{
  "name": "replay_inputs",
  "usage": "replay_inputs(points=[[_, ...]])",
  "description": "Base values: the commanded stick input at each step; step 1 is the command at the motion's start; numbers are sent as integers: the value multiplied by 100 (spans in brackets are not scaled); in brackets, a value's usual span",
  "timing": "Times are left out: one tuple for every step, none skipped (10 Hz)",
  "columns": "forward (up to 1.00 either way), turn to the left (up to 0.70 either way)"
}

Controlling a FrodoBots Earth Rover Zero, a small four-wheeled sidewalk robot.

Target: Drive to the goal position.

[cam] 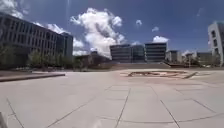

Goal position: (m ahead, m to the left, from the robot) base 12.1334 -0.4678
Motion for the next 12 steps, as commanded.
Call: replay_inputs(points=[[70, 0], [70, 0], [70, 0], [70, 0], [70, 0], [70, 0], [70, 0], [70, 0], [70, 0], [70, 0], [70, 0], [70, 0]])
